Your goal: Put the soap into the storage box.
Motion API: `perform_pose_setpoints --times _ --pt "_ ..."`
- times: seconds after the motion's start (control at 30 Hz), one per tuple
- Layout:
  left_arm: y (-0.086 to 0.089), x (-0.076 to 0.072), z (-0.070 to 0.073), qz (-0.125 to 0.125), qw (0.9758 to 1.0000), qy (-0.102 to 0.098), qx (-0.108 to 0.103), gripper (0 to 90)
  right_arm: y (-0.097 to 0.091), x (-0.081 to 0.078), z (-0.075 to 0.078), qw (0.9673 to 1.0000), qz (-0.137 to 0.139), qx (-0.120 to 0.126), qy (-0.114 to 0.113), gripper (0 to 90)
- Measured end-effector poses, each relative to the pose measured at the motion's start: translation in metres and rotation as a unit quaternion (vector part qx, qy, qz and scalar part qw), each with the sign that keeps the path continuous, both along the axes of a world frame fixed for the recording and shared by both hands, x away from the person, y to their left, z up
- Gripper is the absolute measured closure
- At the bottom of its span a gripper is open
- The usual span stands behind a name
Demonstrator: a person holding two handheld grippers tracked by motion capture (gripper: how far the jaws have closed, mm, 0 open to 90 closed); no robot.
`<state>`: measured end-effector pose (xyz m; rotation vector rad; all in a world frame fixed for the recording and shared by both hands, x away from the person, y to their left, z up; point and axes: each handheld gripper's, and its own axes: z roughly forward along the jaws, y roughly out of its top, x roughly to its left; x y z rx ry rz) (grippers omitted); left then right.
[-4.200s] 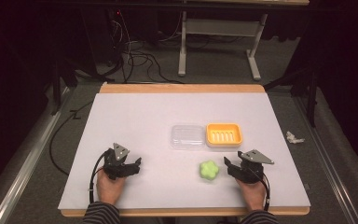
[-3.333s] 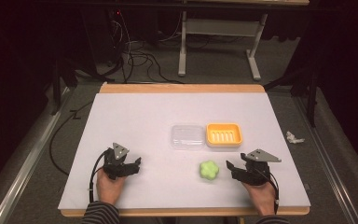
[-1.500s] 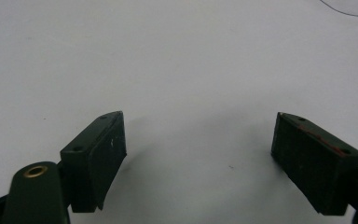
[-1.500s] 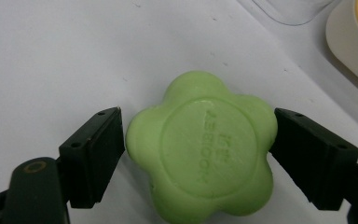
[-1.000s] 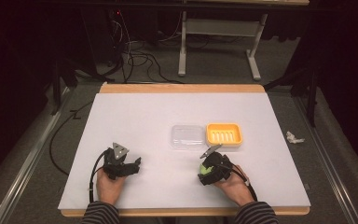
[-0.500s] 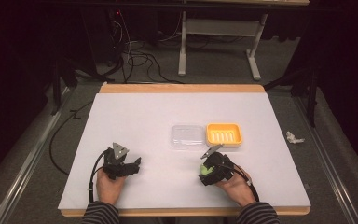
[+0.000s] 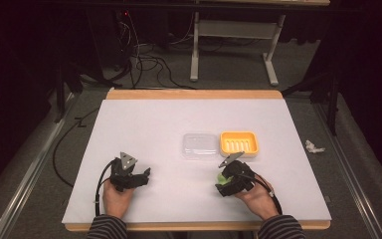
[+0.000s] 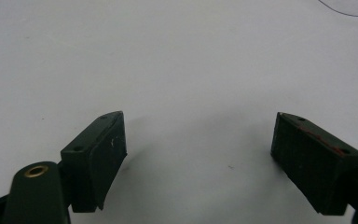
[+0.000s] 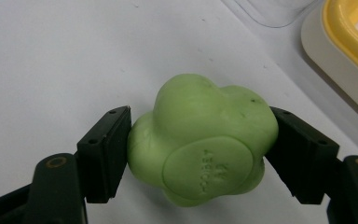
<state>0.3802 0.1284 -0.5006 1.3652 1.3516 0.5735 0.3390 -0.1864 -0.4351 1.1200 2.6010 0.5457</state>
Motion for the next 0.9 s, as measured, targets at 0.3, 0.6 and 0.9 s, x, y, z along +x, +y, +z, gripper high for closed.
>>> perform_pose_setpoints --times 0.3,0.6,0.9 --pt "0.0 0.0 0.0 0.0 1.0 0.0 -0.001 18.4 0.001 0.0 0.001 1.0 0.004 0.001 -0.003 27.7" --pt "0.0 0.0 0.0 0.0 1.0 -0.001 0.0 18.3 -0.001 0.0 0.004 1.0 0.003 0.003 -0.009 27.8" --pt "0.0 0.0 0.0 0.0 1.0 0.0 0.0 18.3 -0.008 -0.001 0.011 0.9997 0.002 0.008 -0.021 27.9"
